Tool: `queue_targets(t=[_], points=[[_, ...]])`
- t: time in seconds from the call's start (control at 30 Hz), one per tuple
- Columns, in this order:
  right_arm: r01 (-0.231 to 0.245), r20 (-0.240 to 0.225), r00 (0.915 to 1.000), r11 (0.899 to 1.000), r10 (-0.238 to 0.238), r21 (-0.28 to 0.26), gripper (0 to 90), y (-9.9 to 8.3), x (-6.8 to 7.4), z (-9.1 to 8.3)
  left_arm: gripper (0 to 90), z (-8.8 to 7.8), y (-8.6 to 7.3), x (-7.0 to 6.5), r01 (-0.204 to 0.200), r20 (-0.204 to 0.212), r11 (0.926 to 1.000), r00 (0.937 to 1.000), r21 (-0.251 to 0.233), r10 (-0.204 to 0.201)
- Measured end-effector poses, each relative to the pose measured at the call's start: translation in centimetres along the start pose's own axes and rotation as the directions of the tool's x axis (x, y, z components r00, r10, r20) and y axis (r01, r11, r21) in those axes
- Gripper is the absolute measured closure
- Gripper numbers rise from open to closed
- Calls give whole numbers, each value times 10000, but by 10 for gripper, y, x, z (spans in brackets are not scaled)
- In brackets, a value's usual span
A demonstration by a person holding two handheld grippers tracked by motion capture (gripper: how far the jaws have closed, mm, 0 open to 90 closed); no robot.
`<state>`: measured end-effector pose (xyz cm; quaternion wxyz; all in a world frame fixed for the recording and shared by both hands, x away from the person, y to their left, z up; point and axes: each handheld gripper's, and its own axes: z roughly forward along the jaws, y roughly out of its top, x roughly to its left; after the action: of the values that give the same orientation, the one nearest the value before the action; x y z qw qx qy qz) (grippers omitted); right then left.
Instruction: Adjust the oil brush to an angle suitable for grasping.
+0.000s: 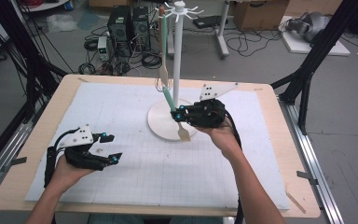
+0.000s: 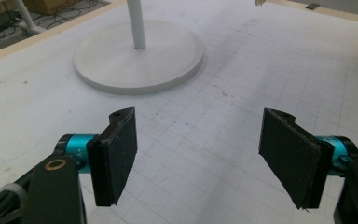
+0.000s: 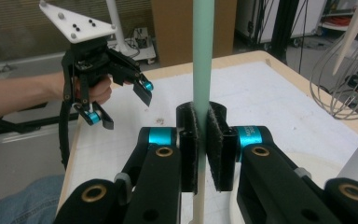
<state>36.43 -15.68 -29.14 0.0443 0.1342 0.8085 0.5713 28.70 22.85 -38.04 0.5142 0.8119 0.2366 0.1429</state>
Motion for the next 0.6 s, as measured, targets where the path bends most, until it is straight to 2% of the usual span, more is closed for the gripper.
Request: queue_targets(t=[0.23,0.6], points=[[2,12,10000,10000,-2,62,841,8,-3,1,270,-5,-1,3,83,-115,9999,9999,-97,-84],[-3,42,10000,9998,4,-195,841,22,-8,-1,252,-7,-6,6,293,-198,9996,9994,-56,-294]])
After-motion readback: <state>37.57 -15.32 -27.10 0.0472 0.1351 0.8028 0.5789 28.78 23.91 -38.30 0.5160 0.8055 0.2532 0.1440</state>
